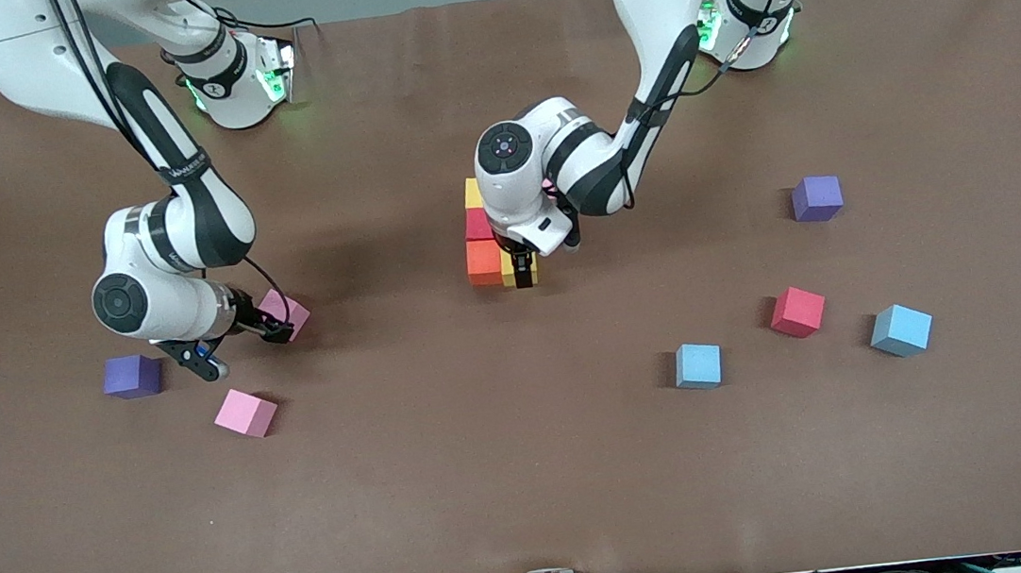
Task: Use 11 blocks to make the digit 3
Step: 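Grasp the pink cube with the right gripper while the left gripper holds yellow, then lift the pink cube with the right gripper while the left gripper reaches blue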
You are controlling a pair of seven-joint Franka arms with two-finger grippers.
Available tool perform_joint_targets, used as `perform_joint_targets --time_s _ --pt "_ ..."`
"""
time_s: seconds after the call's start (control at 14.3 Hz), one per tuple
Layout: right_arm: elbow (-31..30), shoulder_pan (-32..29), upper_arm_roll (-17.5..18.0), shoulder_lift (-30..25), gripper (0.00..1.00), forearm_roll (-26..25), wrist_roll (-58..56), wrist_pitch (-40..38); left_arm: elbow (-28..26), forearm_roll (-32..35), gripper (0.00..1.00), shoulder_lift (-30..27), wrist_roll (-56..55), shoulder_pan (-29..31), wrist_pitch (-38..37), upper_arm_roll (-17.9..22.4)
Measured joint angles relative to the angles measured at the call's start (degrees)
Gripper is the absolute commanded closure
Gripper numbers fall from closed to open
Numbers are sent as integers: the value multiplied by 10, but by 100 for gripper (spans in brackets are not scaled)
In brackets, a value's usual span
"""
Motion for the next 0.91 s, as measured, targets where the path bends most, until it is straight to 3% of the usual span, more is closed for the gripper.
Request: perform_joint_targets --time_s 0.49,0.7,0.91 --pt "-4 12 2 1 3 0 0 0 5 2 0 -73 57 19 -81 11" --pt "-4 12 1 4 11 0 0 1 22 4 0 -85 164 86 -85 17" --pt "-4 12 1 9 31 0 0 7 57 11 0 -79 324 166 -85 18"
